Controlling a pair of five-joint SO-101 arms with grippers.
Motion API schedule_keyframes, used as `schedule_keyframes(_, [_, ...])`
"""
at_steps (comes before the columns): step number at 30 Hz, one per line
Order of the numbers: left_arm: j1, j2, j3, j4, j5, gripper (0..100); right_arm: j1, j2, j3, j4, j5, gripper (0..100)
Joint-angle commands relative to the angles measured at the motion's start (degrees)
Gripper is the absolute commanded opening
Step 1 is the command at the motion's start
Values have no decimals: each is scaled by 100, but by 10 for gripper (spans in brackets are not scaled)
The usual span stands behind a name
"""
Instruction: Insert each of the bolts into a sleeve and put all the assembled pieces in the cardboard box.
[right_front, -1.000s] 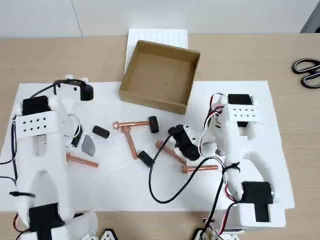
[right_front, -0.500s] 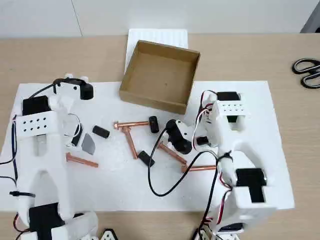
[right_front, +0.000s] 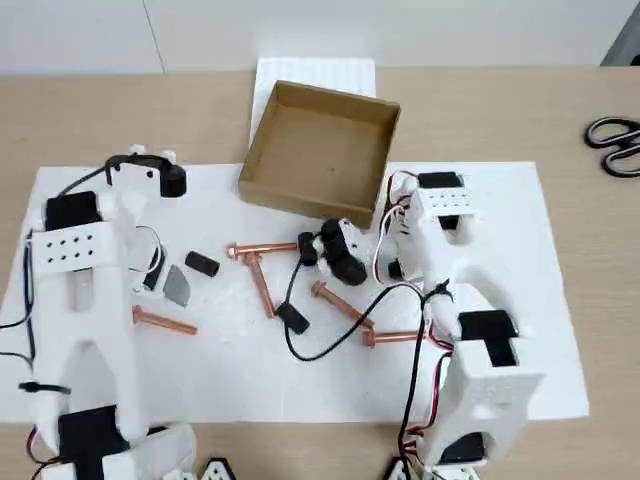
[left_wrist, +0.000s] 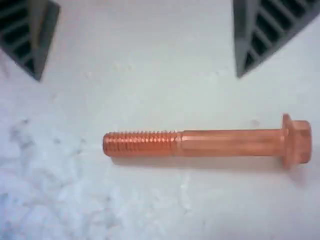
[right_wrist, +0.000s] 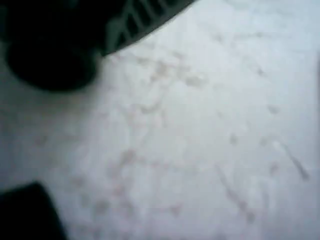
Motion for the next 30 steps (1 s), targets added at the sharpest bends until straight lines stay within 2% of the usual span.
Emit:
schedule_keyframes(1, [-299, -281, -119, -79, 325, 240, -13, 4, -70, 233, -404, 10])
schedule_keyframes(7, [-1116, -1222, -312, 123, 1802, 240, 31, -831, -44, 532, -1029, 10])
schedule_keyframes(12, [-1108, -1697, -31, 308, 4185, 241, 84, -1596, -44, 541, -1204, 10])
schedule_keyframes(16, [-976, -1670, 40, -193, 4615, 239, 127, -2070, -35, 541, -1371, 9])
schedule_keyframes(19, [-897, -1670, 251, -369, 5345, 239, 127, -2158, -35, 541, -1486, 9])
schedule_keyframes(24, [-413, -1697, 787, -18, 5319, 242, 127, -2158, -35, 541, -1679, 9])
schedule_keyframes(26, [-202, -1670, 1121, -185, 5495, 240, 136, -2158, -35, 541, -1714, 9])
schedule_keyframes(29, [79, -1679, 1754, -809, 6884, 240, 127, -2158, -35, 541, -1864, 9])
schedule_keyframes(30, [88, -1662, 1877, -835, 7015, 240, 127, -2158, -35, 541, -1916, 9])
